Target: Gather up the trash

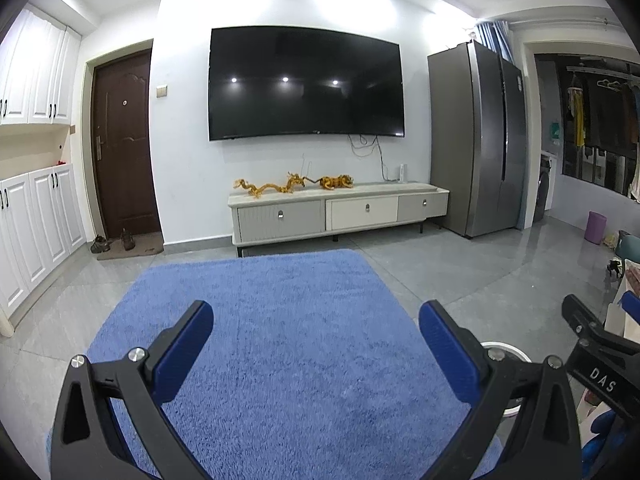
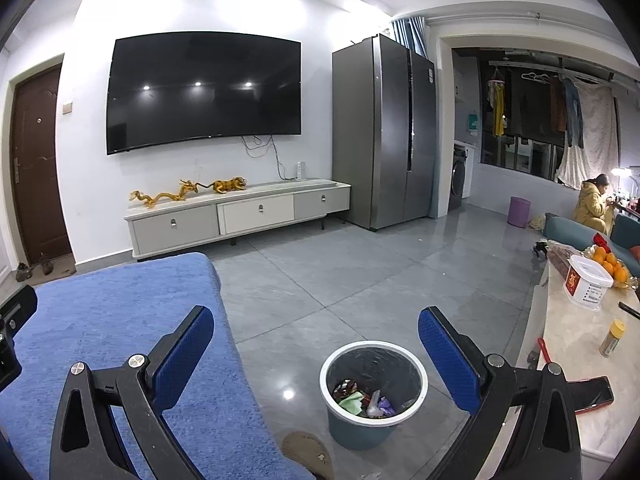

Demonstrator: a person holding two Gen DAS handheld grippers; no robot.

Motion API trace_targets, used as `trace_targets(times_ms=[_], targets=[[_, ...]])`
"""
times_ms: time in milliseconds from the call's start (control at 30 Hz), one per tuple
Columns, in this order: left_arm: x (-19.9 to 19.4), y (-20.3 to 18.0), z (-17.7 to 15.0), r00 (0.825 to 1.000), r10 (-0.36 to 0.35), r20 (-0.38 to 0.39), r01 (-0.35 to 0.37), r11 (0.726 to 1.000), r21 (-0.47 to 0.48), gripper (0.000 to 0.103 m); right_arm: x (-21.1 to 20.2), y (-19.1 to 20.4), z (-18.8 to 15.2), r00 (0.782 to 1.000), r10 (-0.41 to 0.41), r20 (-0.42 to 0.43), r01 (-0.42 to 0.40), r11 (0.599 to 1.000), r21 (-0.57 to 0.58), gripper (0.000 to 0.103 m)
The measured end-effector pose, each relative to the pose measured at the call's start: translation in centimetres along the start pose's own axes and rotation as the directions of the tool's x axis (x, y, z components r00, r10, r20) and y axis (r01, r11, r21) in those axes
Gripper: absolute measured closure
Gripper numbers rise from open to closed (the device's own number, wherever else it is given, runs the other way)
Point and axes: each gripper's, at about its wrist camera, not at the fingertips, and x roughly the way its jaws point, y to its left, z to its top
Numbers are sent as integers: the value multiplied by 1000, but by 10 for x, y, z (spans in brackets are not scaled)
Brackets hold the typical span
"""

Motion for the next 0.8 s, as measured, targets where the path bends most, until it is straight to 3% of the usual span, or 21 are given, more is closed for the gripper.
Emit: trace_targets(times_ms=[300, 800], targets=[[15, -7, -12, 998, 4, -56, -3, 1000, 19, 0, 5, -7, -4, 1000, -17, -14, 17, 1000, -4, 0], [21, -8, -15, 996, -11, -84, 13, 1000, 15, 0, 7, -16, -4, 999, -29, -19, 29, 999, 14, 0]])
